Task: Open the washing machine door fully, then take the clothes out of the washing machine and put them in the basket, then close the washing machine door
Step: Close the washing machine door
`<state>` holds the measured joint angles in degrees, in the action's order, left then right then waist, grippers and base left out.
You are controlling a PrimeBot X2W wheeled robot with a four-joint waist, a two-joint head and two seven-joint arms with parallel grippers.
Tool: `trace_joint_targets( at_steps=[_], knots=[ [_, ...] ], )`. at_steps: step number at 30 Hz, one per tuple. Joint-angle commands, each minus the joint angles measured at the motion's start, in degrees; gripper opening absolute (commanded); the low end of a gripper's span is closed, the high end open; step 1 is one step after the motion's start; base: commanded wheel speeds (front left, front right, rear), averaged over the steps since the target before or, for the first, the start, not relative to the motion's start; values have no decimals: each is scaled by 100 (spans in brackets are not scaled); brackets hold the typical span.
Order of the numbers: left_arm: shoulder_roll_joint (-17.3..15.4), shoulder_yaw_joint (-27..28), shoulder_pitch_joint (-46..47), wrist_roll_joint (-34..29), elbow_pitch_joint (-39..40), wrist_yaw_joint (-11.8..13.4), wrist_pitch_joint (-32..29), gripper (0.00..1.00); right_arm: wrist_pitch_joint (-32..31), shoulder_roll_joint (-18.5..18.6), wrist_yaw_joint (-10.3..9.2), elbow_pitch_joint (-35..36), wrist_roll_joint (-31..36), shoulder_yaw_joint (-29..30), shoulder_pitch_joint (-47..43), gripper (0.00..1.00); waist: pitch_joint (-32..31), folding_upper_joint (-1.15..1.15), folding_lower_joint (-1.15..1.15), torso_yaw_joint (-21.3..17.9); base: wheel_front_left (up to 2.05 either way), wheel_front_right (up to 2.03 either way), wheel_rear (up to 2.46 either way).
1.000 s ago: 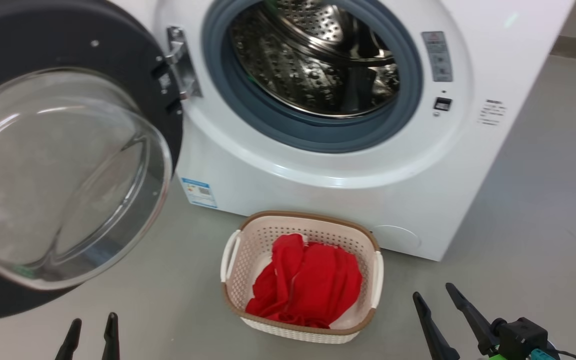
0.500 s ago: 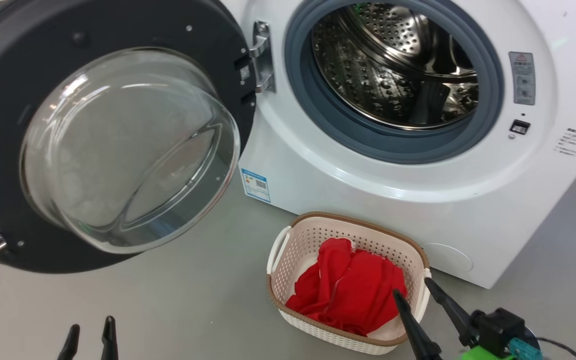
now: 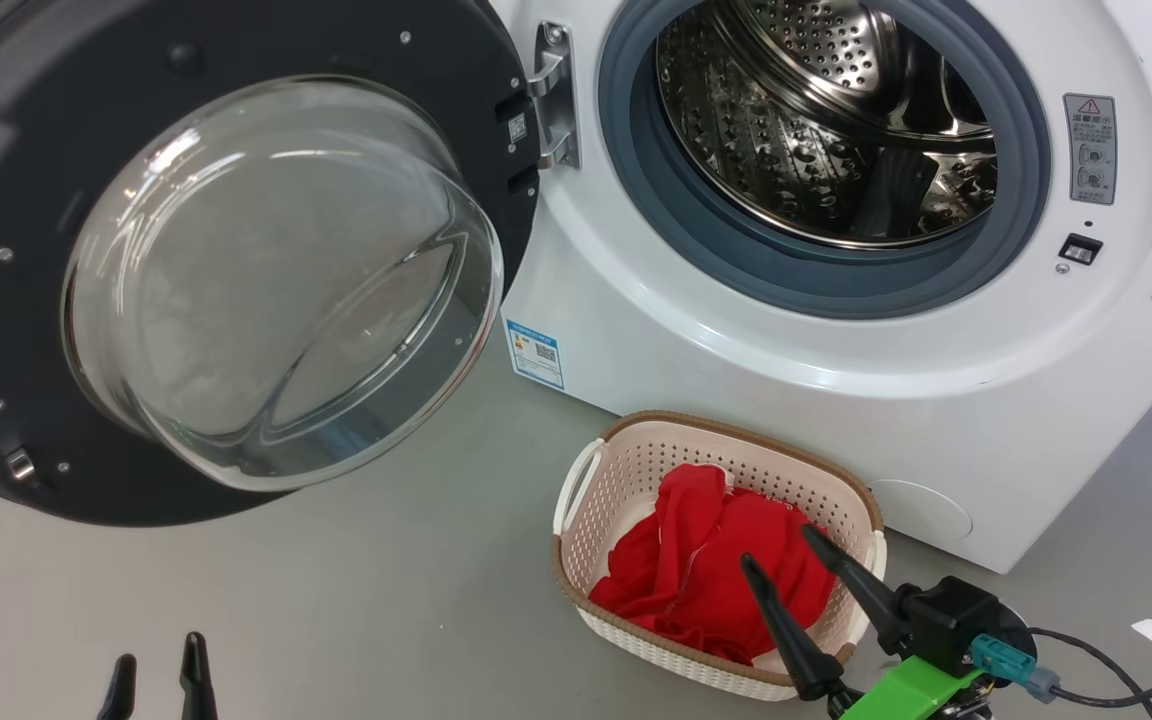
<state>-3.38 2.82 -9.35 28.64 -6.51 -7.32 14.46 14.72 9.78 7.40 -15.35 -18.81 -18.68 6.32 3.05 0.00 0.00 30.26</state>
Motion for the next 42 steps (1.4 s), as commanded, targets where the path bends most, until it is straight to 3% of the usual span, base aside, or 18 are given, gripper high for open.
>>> trace_joint_targets(
  at_steps=[1, 10, 11, 13, 20, 26, 27, 28, 34, 35, 36, 37, 38, 42],
  knots=[
    [-38, 241, 41, 5, 176, -17, 54, 100, 28, 36, 9, 89, -132, -181, 227, 100, 7, 0, 0, 5, 0, 0, 0],
    [9, 281, 43, 31, 283, -17, 54, 100, 28, 39, 9, 72, -142, -209, 254, 100, 36, 0, 0, 6, 0, 0, 0],
    [11, 283, 52, 49, 298, -17, 54, 81, 28, 38, 9, 75, -138, -202, 249, 100, 39, 0, 0, 5, 0, 0, 0],
    [15, 321, 82, 91, 368, -17, 54, 0, 28, 37, 9, 80, -129, -184, 239, 100, 45, 0, 0, 6, 0, 0, 0],
    [-279, 644, 400, 173, 1018, -17, 54, 0, 28, 30, 9, 109, -95, -101, 192, 100, 72, 0, 0, 8, 0, 0, 0],
    [-1122, 1196, 1207, 483, 1704, -17, 54, 0, 28, 16, 9, 142, -41, 4, 174, 100, 162, 0, 0, 5, 0, 0, 0],
    [-1122, 1196, 1207, 483, 1704, -17, 54, 0, 28, 16, 9, 142, -41, 4, 174, 100, 162, 0, 0, 5, 0, 0, 0],
    [-1470, 1343, 1572, 707, 1716, -17, 54, 0, 28, 10, 9, 152, -13, 53, 169, 100, 196, 0, 0, 1, 0, 0, 0],
    [-2393, 1445, 2577, 1620, 1039, -17, 54, 0, 28, -23, 9, 206, 60, 203, 83, 100, 257, 0, 0, -27, 0, 0, 0],
    [-2679, 1307, 2968, 2390, 536, -17, 34, 0, 28, -32, 9, 229, 87, 251, 28, 100, 273, 0, 0, -37, 0, 0, 0],
    [-2679, 1307, 2968, 2390, 536, -17, 34, 0, 28, -32, 9, 229, 87, 251, 28, 100, 273, 0, 0, -37, 0, 0, 0],
    [-3016, 1204, 3347, 3068, -10, -17, -52, 0, 28, -40, 9, 257, 116, 297, -20, 100, 298, 0, 0, -47, 0, 0, 0],
    [-3149, 1163, 3543, 3439, -294, -17, -154, 0, 28, -43, 9, 272, 131, 312, -41, 100, 310, 0, 0, -51, 0, 0, 0],
    [-3669, 889, 4200, 4451, -1372, -17, -673, 0, 28, -43, 9, 325, 186, 355, -105, 100, 381, 0, 0, -66, 0, 0, 0]
  ],
)
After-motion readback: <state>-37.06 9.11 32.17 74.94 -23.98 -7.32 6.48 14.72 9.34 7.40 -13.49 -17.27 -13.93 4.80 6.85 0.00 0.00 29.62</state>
